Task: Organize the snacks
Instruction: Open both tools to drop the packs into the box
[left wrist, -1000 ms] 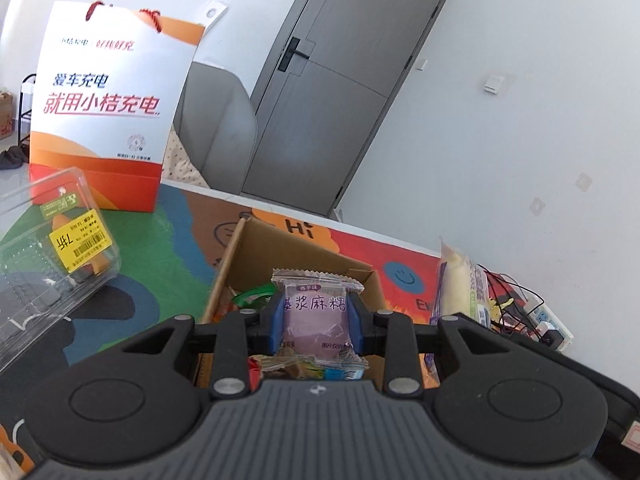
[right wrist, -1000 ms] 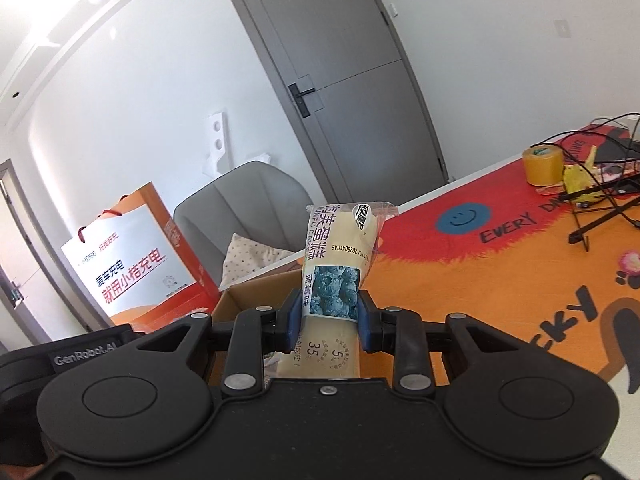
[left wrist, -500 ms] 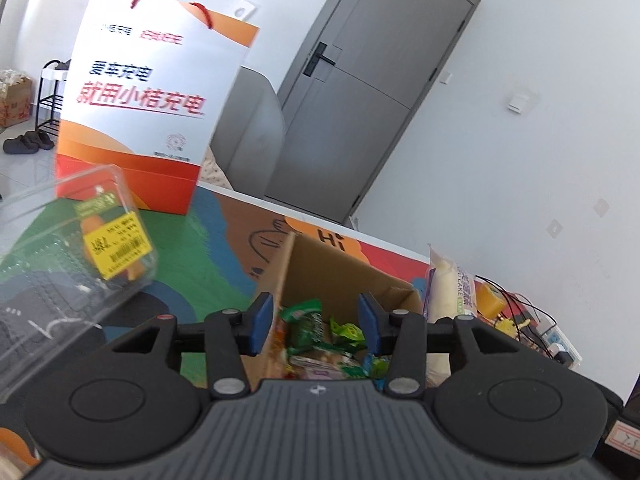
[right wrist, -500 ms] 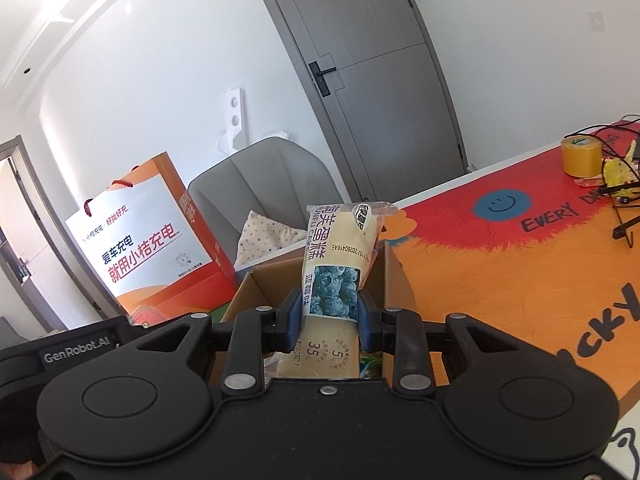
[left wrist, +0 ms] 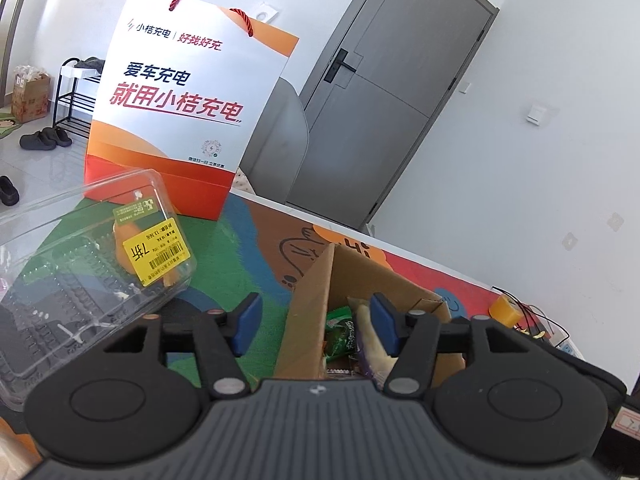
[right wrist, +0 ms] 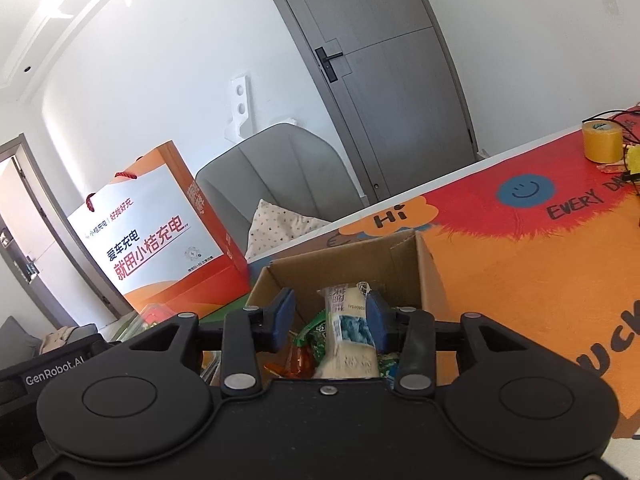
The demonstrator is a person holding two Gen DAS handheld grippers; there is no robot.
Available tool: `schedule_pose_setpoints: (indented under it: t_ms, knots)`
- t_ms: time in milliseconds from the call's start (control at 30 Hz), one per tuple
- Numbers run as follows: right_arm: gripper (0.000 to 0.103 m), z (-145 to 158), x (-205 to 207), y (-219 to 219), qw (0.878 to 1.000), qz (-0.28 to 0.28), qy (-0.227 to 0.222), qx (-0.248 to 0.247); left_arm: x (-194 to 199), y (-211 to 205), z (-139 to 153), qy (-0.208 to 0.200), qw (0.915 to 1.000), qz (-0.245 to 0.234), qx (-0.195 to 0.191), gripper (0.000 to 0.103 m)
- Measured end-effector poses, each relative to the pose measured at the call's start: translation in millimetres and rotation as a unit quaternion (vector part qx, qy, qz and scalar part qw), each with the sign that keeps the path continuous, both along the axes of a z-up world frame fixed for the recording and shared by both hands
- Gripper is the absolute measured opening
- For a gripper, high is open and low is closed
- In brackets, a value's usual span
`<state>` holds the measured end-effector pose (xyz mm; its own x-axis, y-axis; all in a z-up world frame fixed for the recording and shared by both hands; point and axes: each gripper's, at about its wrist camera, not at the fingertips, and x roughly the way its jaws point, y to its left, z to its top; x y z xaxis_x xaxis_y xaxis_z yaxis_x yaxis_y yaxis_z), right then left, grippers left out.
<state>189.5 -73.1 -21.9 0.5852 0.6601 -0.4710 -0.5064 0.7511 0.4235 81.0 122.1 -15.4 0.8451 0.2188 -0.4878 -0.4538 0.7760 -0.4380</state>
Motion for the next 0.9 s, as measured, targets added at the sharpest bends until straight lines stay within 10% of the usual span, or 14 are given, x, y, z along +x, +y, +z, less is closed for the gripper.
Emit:
schedule_pose_setpoints:
  t_ms: [567, 900]
  knots:
    - [0.056, 1, -14, -48, 0.999, -0.028, 0.004, -0.015, 6, -39, 0, 0.021, 0.9988, -0.035, 0.027, 0.087]
    - [0.085, 12, -28, -84, 0.999, -0.034, -0.007, -0.010, 3, -64, 11, 0.021, 0.9967, -0.052, 0.059, 0.100]
